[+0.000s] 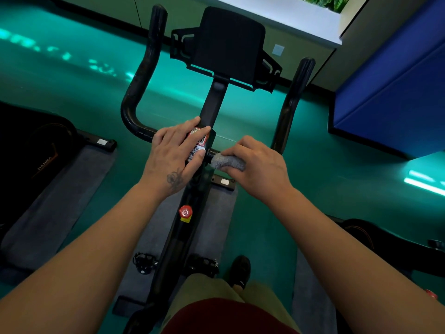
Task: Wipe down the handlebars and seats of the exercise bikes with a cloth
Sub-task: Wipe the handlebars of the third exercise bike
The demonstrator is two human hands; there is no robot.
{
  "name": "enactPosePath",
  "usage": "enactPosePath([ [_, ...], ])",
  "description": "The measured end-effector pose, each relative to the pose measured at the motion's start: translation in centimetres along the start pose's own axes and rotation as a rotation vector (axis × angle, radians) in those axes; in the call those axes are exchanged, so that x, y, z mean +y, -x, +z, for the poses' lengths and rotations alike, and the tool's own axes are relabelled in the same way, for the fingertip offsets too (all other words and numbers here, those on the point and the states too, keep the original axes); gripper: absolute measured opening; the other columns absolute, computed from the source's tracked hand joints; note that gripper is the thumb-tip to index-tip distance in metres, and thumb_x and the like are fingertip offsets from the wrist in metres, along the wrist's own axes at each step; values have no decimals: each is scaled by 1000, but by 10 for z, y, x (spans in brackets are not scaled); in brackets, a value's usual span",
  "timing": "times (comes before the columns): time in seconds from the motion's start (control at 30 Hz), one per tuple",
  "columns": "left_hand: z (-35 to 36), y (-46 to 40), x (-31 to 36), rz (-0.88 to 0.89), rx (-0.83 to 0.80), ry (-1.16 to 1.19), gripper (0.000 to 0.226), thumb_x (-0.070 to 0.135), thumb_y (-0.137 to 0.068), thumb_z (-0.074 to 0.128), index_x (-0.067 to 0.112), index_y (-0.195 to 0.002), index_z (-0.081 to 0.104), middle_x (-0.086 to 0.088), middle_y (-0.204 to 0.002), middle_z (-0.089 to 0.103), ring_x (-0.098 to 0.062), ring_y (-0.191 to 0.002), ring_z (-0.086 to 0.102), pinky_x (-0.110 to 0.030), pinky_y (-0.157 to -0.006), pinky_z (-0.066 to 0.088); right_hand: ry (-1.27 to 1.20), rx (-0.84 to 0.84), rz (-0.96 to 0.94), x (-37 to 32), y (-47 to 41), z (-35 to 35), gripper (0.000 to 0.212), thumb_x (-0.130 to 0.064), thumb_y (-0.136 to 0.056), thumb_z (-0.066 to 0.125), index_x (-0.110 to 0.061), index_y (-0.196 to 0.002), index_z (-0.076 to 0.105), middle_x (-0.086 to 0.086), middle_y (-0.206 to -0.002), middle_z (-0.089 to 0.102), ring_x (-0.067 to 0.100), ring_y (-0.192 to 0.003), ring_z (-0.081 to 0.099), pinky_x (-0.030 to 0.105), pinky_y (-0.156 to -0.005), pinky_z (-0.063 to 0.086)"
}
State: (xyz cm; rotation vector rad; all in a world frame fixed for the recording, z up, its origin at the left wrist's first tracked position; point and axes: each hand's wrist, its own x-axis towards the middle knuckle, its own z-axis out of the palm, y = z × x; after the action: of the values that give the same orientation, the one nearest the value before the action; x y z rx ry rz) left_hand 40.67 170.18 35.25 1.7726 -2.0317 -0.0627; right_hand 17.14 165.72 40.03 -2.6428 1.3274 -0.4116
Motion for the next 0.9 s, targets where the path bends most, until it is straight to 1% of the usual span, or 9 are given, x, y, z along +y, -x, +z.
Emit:
enactPosePath([
  [0.13, 0, 0, 0, -4, -3, 4, 53, 43, -108, 40, 31, -160, 43, 3, -168, 37, -21, -145, 44, -45, -119, 26, 8, -40, 34, 19, 10, -13, 29, -55, -89, 75, -40, -114, 74, -14, -104, 64, 13, -103, 64, 31, -71, 48],
  [0.2, 0, 0, 0, -6, 0, 6, 53, 42, -108, 40, 30, -160, 43, 3, -168, 37, -21, -145, 44, -44, -119, 26, -12, -60, 50, 21, 11, -15, 30, -56, -90, 74, -39, -115, 74, -14, -105, 64, 13, -105, 63, 32, -73, 50],
  [0.4, -1, 1, -1, -5, 2, 7, 52, 42, -109, 41, 31, -160, 43, 3, -168, 36, -22, -146, 44, -46, -119, 26, -58, -52, 53, 2, -8, -3, 30, -51, -87, 78, -33, -112, 76, -10, -103, 65, 18, -102, 65, 35, -77, 50],
  [0.57, -1, 0, 0, -6, 10, 5, 51, 41, -110, 40, 32, -160, 43, 4, -168, 36, -20, -146, 45, -45, -119, 27, -106, -56, 52, -18, -22, 9, 32, -47, -89, 78, -31, -117, 75, -8, -108, 66, 19, -107, 63, 36, -81, 49],
  [0.67, -1, 0, 0, -4, 11, 10, 52, 41, -109, 40, 31, -159, 44, 4, -168, 36, -21, -145, 45, -46, -119, 28, -111, -78, 22, -13, -19, 3, 29, -45, -90, 77, -34, -117, 75, -10, -110, 67, 19, -108, 64, 36, -80, 51],
  [0.73, -1, 0, 0, -7, 7, 14, 52, 42, -109, 40, 31, -159, 44, 4, -168, 36, -21, -145, 45, -47, -119, 27, -85, -93, -14, -5, -14, -4, 24, -41, -91, 76, -37, -115, 75, -12, -109, 66, 19, -106, 65, 35, -75, 52],
  [0.83, -1, 0, 1, -9, 7, 11, 53, 42, -108, 40, 31, -159, 44, 4, -168, 37, -21, -145, 45, -45, -119, 26, -60, -124, -5, 8, -8, -12, 25, -41, -90, 75, -41, -115, 75, -15, -110, 65, 15, -105, 64, 30, -72, 44],
  [0.9, -1, 0, 1, -10, 10, 9, 53, 42, -108, 41, 30, -159, 44, 3, -168, 37, -21, -145, 45, -44, -119, 26, -62, -133, 12, 12, -7, -14, 26, -45, -90, 78, -41, -116, 75, -16, -110, 65, 15, -107, 64, 30, -74, 45],
])
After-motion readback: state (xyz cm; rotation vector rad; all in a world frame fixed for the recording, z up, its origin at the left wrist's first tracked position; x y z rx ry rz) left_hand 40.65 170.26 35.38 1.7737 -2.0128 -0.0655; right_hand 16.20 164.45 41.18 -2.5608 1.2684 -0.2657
